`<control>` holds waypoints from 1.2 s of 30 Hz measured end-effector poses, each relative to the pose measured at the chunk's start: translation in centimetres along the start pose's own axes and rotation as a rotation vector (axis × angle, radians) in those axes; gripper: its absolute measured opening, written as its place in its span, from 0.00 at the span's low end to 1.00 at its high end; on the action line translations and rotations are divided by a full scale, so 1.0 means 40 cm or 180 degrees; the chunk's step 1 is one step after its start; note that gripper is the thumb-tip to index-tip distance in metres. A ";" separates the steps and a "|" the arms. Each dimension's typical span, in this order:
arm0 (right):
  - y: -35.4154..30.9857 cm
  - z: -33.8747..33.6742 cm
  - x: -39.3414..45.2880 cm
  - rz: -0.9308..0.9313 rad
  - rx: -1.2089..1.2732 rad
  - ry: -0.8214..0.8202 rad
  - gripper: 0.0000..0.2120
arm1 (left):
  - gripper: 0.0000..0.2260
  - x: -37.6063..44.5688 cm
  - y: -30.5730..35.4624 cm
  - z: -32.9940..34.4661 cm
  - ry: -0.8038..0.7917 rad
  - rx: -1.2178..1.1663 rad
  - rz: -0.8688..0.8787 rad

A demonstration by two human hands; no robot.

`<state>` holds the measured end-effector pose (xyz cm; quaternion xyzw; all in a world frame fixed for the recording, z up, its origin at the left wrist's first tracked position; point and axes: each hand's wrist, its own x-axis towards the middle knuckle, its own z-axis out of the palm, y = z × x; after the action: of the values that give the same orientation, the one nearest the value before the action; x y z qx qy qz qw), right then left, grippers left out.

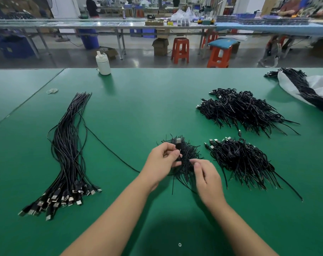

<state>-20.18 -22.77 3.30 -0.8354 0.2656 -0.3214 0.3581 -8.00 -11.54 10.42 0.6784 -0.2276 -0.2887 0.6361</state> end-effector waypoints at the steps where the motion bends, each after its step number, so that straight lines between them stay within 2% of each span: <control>1: -0.036 -0.001 0.004 0.0031 0.0314 -0.0180 0.15 | 0.03 -0.002 0.002 0.000 -0.0010 0.0068 0.0058; 5: -0.136 0.002 0.021 0.0157 0.0985 -0.0836 0.15 | 0.05 -0.009 0.019 -0.006 0.0015 -0.0269 0.0178; 9: -0.174 -0.006 0.031 0.0265 0.1380 -0.0851 0.15 | 0.09 -0.019 0.026 -0.022 -0.0307 -0.0391 0.0291; 14: -0.181 -0.003 0.024 0.0177 0.1262 -0.1015 0.15 | 0.15 -0.035 0.035 -0.049 -0.0800 0.0666 0.0531; 17: -0.178 -0.007 0.022 0.0196 0.1297 -0.1150 0.16 | 0.15 -0.036 0.031 -0.053 -0.0877 0.1085 0.0601; 19: -0.176 -0.007 0.021 0.0220 0.1320 -0.1215 0.16 | 0.16 -0.038 0.030 -0.049 -0.0814 0.1071 0.0561; 22: -0.178 0.003 0.014 0.0387 0.1551 -0.1295 0.18 | 0.17 -0.040 0.032 -0.040 -0.0639 0.0585 0.0513; 26: -0.185 0.027 -0.007 0.0870 0.2082 -0.1562 0.21 | 0.19 -0.033 0.068 -0.039 -0.0032 0.0462 0.1145; 28: -0.185 0.039 -0.013 0.1149 0.2323 -0.1557 0.21 | 0.21 -0.017 0.102 -0.039 0.0080 -0.0317 0.1111; 30: -0.180 0.051 -0.015 0.1419 0.2567 -0.1496 0.19 | 0.22 -0.008 0.137 -0.047 -0.0289 -0.1655 0.0740; 31: -0.180 0.055 -0.014 0.1533 0.2715 -0.1456 0.17 | 0.22 -0.009 0.148 -0.060 -0.0608 -0.2040 0.0469; 32: -0.181 0.054 -0.010 0.1628 0.2864 -0.1413 0.16 | 0.21 -0.013 0.157 -0.075 -0.0995 -0.2075 0.0137; 33: -0.183 0.051 -0.004 0.1698 0.2978 -0.1383 0.16 | 0.19 -0.022 0.161 -0.091 -0.1477 -0.1828 -0.0207; 35: -0.178 0.042 0.014 0.1746 0.2961 -0.1368 0.20 | 0.18 -0.036 0.149 -0.115 -0.2393 -0.0727 -0.0623; 36: -0.175 0.038 0.021 0.1708 0.2881 -0.1393 0.20 | 0.19 -0.041 0.136 -0.123 -0.2589 -0.0086 -0.0735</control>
<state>-17.04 -18.48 8.18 -0.5491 0.2240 -0.1203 0.7961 -5.52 -7.30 16.13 0.5219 -0.3789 -0.6052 0.4667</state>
